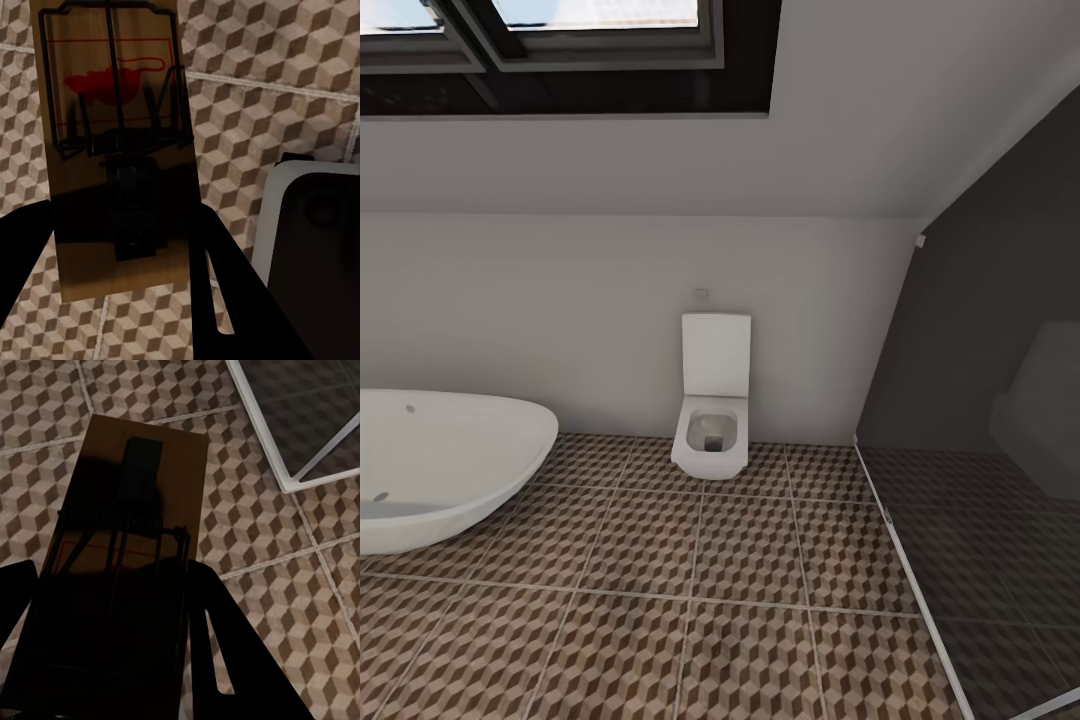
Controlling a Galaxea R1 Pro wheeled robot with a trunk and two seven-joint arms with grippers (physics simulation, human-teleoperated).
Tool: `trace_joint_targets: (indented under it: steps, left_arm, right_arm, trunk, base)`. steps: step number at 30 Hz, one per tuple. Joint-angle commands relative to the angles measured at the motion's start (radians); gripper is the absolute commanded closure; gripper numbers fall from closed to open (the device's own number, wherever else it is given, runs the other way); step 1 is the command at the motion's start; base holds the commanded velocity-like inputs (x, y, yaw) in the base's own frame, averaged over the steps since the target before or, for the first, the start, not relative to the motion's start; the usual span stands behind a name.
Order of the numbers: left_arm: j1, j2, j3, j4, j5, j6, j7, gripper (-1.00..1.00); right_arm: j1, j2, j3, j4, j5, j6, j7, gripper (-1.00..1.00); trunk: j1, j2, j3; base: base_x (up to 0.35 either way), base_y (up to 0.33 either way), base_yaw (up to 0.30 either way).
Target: Take the four mousetraps from the cabinet in the bathroom and place them on the bathroom floor. Make sure all four end up on the same floor surface, and ensure that at least two of them are either under or directly next to the same bathroom sink.
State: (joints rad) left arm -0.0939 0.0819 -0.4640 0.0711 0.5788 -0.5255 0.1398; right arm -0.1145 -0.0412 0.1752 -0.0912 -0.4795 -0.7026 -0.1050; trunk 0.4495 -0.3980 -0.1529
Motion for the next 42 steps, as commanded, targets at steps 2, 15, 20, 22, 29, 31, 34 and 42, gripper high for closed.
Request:
trace_joint_targets:
  steps: [2,15,20,22,29,31,34,42]
  left_arm:
    - [-0.001,-0.001,-0.007,0.003,-0.002,-0.004,0.006,1.00]
    - [-0.001,-0.001,-0.007,0.003,-0.002,-0.003,0.006,1.00]
    - [-0.001,-0.001,-0.007,0.003,-0.002,-0.003,0.006,1.00]
    - [-0.001,-0.001,-0.007,0.003,-0.002,-0.004,0.006,1.00]
    - [-0.001,-0.001,-0.007,0.003,-0.002,-0.004,0.006,1.00]
    - [-0.001,-0.001,-0.007,0.003,-0.002,-0.004,0.006,1.00]
    - [-0.001,-0.001,-0.007,0.003,-0.002,-0.004,0.006,1.00]
    - [-0.001,-0.001,-0.007,0.003,-0.002,-0.004,0.006,1.00]
  right_arm:
    - [-0.001,0.000,0.009,0.000,-0.002,-0.002,-0.009,1.00]
    - [-0.001,0.000,0.009,-0.001,-0.002,-0.002,-0.009,1.00]
    - [-0.001,0.000,0.009,0.000,-0.002,-0.002,-0.009,1.00]
    - [-0.001,0.000,0.009,-0.001,-0.002,-0.002,-0.009,1.00]
    - [-0.001,0.000,0.009,0.000,-0.002,-0.002,-0.009,1.00]
    - [-0.001,0.000,0.009,0.000,-0.002,-0.002,-0.009,1.00]
    - [-0.001,0.000,0.009,0.000,-0.002,-0.002,-0.009,1.00]
    - [-0.001,0.000,0.009,0.000,-0.002,-0.002,-0.009,1.00]
  trunk:
    - [0.001,-0.002,-0.002]
    - [0.001,-0.002,-0.002]
    - [0.001,-0.002,-0.002]
    - [0.001,-0.002,-0.002]
    - [0.001,-0.002,-0.002]
    - [0.001,-0.002,-0.002]
    - [0.001,-0.002,-0.002]
    - [0.001,-0.002,-0.002]
  base:
    - [0.000,0.000,0.000]
    - [0.000,0.000,0.000]
    - [0.000,0.000,0.000]
    - [0.000,0.000,0.000]
    - [0.000,0.000,0.000]
    - [0.000,0.000,0.000]
    - [0.000,0.000,0.000]
    - [0.000,0.000,0.000]
